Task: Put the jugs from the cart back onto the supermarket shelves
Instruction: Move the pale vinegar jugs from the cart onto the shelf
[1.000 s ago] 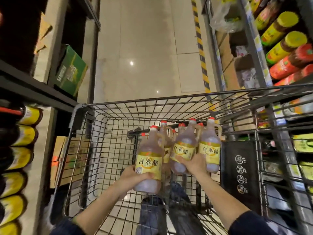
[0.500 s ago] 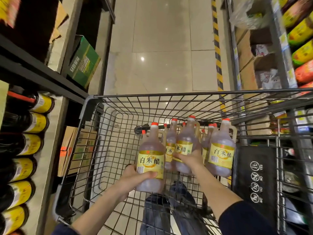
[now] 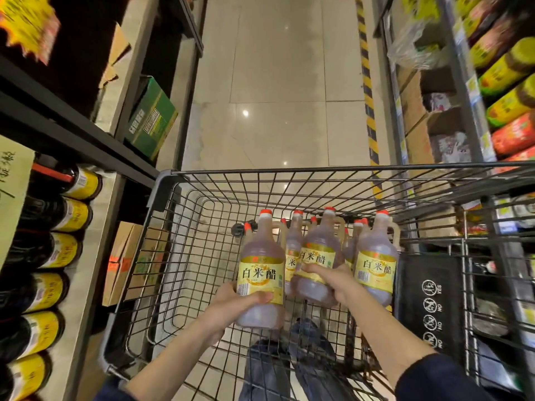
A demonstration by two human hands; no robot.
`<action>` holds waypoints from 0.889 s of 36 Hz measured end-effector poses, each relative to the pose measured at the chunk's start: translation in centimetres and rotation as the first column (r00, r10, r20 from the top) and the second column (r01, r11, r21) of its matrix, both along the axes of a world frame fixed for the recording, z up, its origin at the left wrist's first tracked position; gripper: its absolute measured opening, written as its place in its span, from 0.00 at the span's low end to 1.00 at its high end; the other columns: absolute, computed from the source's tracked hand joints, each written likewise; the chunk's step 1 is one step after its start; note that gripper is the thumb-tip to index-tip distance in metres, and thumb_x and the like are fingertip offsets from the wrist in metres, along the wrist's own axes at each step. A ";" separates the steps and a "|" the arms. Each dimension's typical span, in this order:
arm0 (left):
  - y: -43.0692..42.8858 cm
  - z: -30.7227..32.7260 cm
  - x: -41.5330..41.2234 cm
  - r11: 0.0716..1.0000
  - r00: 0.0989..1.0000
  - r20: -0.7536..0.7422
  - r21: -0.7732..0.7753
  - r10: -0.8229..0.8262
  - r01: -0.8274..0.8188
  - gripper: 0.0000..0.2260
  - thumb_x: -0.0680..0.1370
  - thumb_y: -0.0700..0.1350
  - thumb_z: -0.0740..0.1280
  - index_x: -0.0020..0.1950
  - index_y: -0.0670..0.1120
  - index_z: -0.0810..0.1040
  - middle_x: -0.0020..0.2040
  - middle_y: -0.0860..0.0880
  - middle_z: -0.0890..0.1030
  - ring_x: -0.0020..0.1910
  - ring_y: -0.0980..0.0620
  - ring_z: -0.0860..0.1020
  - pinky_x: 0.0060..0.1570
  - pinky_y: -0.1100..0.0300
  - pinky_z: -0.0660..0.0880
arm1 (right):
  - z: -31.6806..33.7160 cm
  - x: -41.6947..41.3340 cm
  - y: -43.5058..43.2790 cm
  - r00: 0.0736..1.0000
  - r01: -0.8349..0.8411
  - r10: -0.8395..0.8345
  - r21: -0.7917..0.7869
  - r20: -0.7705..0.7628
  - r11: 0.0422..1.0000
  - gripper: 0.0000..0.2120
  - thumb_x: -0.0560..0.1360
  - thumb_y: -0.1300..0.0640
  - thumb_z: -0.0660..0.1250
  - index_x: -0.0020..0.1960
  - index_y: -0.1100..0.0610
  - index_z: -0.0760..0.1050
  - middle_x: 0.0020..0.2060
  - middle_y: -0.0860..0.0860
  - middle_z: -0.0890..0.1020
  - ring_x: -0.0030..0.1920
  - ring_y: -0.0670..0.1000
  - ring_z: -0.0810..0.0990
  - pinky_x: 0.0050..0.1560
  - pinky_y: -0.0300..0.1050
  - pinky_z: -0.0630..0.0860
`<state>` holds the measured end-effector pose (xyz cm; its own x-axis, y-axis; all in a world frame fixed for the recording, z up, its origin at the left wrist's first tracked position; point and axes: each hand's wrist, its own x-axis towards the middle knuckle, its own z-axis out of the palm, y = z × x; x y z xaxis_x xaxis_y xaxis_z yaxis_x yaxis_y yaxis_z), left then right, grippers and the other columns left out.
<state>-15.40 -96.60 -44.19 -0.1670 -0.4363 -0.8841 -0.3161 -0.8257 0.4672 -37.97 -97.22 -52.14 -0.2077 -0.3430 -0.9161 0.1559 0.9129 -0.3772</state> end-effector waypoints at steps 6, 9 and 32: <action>-0.2 1.9 -0.1 0.998 0.999 0.004 -0.053 -0.044 0.044 0.26 0.60 0.48 0.81 0.55 0.44 0.77 0.43 0.50 0.86 0.41 0.56 0.84 0.36 0.67 0.77 | 3.4 -0.6 1.7 0.983 0.073 -0.060 -0.074 0.174 0.995 0.17 0.66 0.65 0.76 0.48 0.56 0.72 0.43 0.53 0.81 0.41 0.51 0.81 0.38 0.45 0.77; -0.5 3.2 -0.2 0.995 0.999 0.002 -0.083 -0.050 0.050 0.15 0.67 0.42 0.77 0.51 0.44 0.78 0.37 0.52 0.85 0.36 0.59 0.83 0.31 0.68 0.75 | 4.9 -0.9 2.7 0.979 0.095 -0.068 -0.135 0.194 0.986 0.19 0.66 0.68 0.75 0.53 0.58 0.74 0.46 0.54 0.83 0.44 0.52 0.81 0.40 0.44 0.78; -2.9 20.1 -2.8 0.768 0.891 -0.094 -0.553 -0.443 0.323 0.45 0.40 0.61 0.81 0.53 0.47 0.75 0.49 0.46 0.84 0.46 0.49 0.84 0.46 0.52 0.81 | 25.3 -1.9 11.0 0.969 0.232 -0.228 -0.660 0.095 0.715 0.37 0.49 0.68 0.81 0.57 0.68 0.74 0.44 0.58 0.85 0.40 0.51 0.85 0.34 0.41 0.80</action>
